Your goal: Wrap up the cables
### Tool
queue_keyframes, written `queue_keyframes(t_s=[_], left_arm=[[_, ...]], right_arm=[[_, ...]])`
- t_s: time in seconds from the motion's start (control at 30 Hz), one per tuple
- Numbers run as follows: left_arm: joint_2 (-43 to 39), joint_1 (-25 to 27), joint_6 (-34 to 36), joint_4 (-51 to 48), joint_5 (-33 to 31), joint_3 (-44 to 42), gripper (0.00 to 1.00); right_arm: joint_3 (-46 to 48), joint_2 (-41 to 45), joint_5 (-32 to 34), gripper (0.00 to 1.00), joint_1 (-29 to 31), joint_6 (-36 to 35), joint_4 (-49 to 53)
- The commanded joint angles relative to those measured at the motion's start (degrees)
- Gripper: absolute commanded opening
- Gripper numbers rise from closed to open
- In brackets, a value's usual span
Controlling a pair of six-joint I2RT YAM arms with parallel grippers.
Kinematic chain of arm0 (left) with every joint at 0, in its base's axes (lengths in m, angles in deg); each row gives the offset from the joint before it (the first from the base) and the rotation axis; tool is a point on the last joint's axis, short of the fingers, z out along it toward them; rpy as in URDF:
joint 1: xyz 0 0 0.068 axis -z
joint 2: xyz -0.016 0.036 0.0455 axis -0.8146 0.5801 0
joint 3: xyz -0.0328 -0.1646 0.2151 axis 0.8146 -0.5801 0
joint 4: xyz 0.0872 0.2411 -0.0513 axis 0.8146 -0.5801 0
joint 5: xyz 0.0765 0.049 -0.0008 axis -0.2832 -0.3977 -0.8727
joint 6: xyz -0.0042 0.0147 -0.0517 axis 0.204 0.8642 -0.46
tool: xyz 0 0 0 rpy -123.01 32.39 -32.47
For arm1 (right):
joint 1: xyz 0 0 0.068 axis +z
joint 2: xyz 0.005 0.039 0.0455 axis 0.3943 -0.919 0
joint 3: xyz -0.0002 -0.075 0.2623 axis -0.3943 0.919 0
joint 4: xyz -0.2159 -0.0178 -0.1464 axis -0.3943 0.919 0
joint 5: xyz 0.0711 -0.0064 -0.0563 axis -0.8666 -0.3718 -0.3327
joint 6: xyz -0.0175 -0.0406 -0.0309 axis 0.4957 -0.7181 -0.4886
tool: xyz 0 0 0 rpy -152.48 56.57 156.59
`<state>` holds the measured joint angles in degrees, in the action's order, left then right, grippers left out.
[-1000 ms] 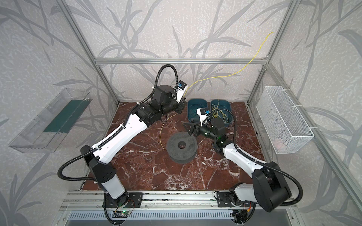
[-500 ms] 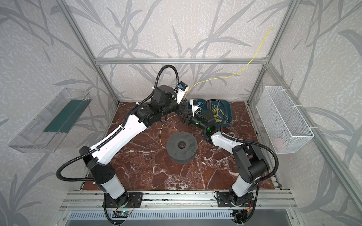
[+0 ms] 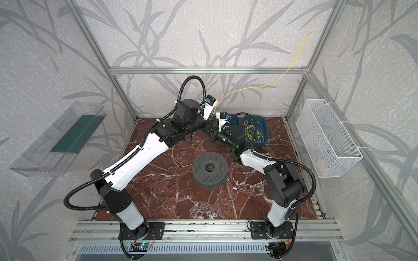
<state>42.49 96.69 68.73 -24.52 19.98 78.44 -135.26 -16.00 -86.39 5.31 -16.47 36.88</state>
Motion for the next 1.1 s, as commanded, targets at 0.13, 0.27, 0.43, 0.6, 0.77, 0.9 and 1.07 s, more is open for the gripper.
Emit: queue_keyframes(t_s=[0.13,0.27,0.43,0.6,0.77,0.9,1.07], left_arm=[[-7.6,0.5,0.2,2.9,1.6,-4.3,0.34],[-9.1,0.4,0.4,4.3,0.8,-6.2,0.36],[-11.8,0.4,0.2,4.5,-3.0,-7.9,0.48],[-24.4,0.2,-5.1,12.1,-10.1,-24.8,0.55],[-39.1,0.2,-13.2,16.9,-17.2,-42.8,0.58],[-48.3,0.3,-22.4,16.3,-16.4,-54.1,0.59],[-52.7,0.5,-33.0,19.1,-5.8,-68.0,0.58]], right_arm=[[-1.8,-1.0,3.9,0.00,-0.5,1.9,-1.9],[-1.8,-1.1,4.3,0.00,-0.3,4.5,-2.3],[-0.8,0.5,6.2,0.00,-0.3,4.2,-1.6],[0.7,4.8,9.0,0.00,-0.9,5.4,-0.8],[3.5,8.7,11.8,0.00,-1.8,9.2,-2.3],[6.2,11.1,13.7,0.00,-2.4,11.8,-3.7],[9.2,13.4,16.5,0.00,-4.5,13.2,-3.3]])
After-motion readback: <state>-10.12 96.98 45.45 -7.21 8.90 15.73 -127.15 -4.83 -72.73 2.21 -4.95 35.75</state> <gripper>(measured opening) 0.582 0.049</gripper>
